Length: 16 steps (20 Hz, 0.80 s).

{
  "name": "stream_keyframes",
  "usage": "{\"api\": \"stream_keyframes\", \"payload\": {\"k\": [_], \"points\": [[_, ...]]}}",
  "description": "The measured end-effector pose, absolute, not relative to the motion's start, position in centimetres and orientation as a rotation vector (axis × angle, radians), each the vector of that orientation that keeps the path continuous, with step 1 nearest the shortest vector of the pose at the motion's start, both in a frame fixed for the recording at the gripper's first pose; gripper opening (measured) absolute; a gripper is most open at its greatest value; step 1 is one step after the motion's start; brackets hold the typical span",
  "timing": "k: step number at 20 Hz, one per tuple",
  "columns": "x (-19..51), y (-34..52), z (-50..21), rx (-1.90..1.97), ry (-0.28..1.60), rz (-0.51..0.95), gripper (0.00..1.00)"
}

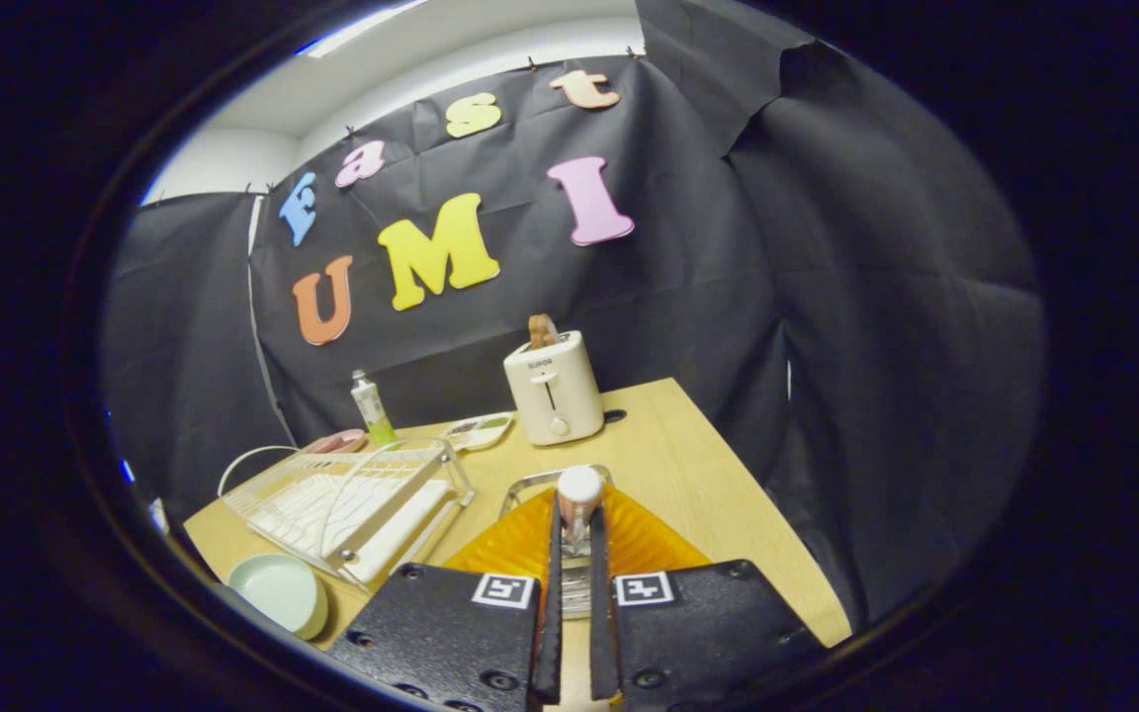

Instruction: Take the plate from the dish rack, then take the spoon from the basket and place it into the plate.

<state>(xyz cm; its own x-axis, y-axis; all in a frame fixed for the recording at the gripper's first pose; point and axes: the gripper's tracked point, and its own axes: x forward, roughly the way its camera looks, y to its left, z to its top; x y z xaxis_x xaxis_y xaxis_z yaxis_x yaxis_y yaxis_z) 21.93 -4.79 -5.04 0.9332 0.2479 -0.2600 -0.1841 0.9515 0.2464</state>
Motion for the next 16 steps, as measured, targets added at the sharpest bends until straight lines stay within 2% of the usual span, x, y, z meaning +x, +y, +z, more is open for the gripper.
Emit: {"api": "stream_keyframes", "payload": {"k": [3, 11, 16], "points": [[21.7, -4.8, -4.0, 0.175, 0.282, 0.22, 0.1], [18.8, -6.5, 1.8, 0.05, 0.178, 0.114, 0.09], [15.3, -1.4, 5.8, 0.061, 0.15, 0.197, 0.09]]}}
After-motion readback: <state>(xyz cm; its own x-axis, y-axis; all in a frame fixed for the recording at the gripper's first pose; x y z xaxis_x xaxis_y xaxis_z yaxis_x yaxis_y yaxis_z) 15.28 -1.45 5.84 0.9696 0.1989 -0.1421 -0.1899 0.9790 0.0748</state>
